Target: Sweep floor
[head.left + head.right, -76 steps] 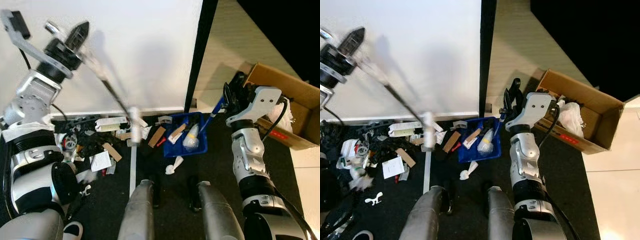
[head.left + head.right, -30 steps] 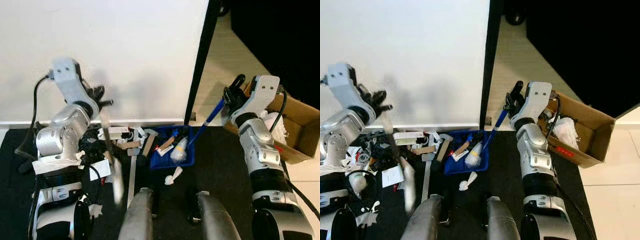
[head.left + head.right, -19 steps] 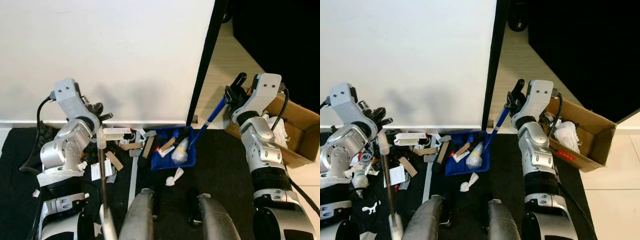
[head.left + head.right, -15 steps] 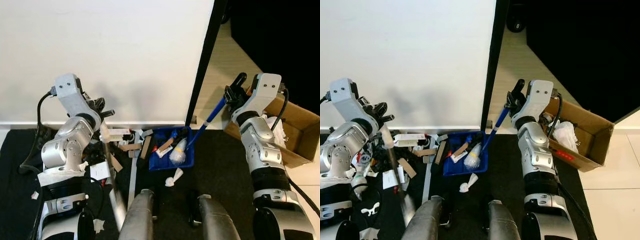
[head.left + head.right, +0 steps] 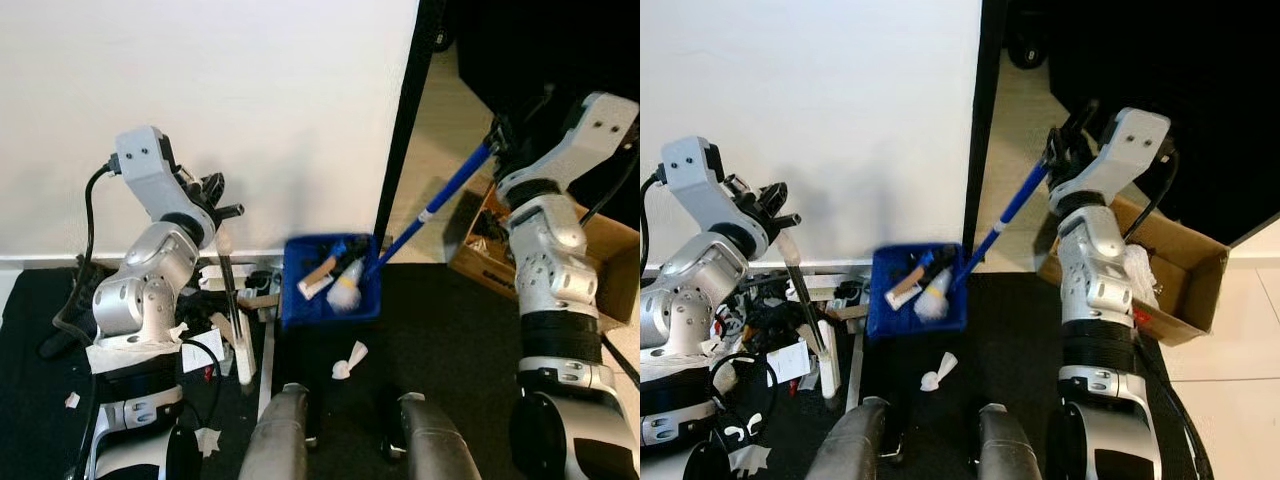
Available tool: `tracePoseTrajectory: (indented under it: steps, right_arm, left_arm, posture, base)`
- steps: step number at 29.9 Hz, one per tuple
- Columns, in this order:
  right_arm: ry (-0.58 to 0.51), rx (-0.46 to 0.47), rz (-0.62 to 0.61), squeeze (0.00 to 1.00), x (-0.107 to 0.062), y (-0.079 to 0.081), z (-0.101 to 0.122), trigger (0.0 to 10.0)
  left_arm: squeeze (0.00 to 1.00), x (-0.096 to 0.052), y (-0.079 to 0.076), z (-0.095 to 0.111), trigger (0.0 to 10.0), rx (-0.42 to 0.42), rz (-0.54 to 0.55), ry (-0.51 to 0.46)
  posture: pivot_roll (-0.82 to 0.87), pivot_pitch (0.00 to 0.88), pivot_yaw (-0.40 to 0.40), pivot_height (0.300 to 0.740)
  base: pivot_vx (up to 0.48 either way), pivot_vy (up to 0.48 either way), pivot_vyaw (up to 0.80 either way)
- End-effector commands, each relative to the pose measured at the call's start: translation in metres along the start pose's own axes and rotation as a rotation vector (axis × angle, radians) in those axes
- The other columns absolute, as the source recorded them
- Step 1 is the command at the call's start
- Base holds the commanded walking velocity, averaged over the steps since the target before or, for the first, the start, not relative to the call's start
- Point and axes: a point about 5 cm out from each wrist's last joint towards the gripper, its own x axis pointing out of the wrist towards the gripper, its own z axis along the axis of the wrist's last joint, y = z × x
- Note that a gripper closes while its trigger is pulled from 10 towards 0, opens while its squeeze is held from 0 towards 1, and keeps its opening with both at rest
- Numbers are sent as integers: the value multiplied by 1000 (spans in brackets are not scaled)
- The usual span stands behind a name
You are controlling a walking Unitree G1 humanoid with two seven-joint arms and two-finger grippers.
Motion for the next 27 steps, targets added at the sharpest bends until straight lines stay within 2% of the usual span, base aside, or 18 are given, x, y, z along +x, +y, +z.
tracePoseTrajectory:
  steps: [1,7,12,13,17,22,24,27]
  right_arm:
    - [-46,26,14,0,2,3,12,10000]
    - [-33,31,8,0,-1,0,10,10000]
    - [32,111,-25,0,-10,-7,-5,10000]
    - [73,167,-55,0,-15,-13,-15,10000]
    - [113,212,-72,0,-19,-17,-23,10000]
    - [139,215,-68,0,-21,-19,-27,10000]
    - [175,202,-63,0,-23,-20,-36,10000]
    - [186,222,-46,0,-26,-16,-41,10000]
  left_arm:
    - [0,-1,-2,-3,10000,8,-8,1]
    - [0,-3,-6,-6,10000,-9,-39,0]
    - [0,-8,-16,-16,10000,-10,-90,24]
    - [0,-7,-17,-20,10000,33,-84,34]
    - [0,-6,-15,-23,10000,62,-74,41]
    - [0,-5,-13,-22,10000,95,-64,36]
    - [0,-1,-10,-22,10000,165,-39,26]
    - [0,2,-11,-23,10000,211,-19,20]
  posture:
    - [-16,142,55,740]
    - [-19,135,47,740]
    - [-19,136,42,740]
    - [-18,139,43,740]
    - [-19,141,44,740]
    - [-20,141,45,740]
    - [-20,140,46,740]
    - [-20,140,49,740]
  base:
    - [0,0,0]
    - [0,0,0]
    - [0,0,0]
    - [0,0,0]
    - [0,0,0]
    - [0,0,0]
    - [0,0,0]
    - [0,0,0]
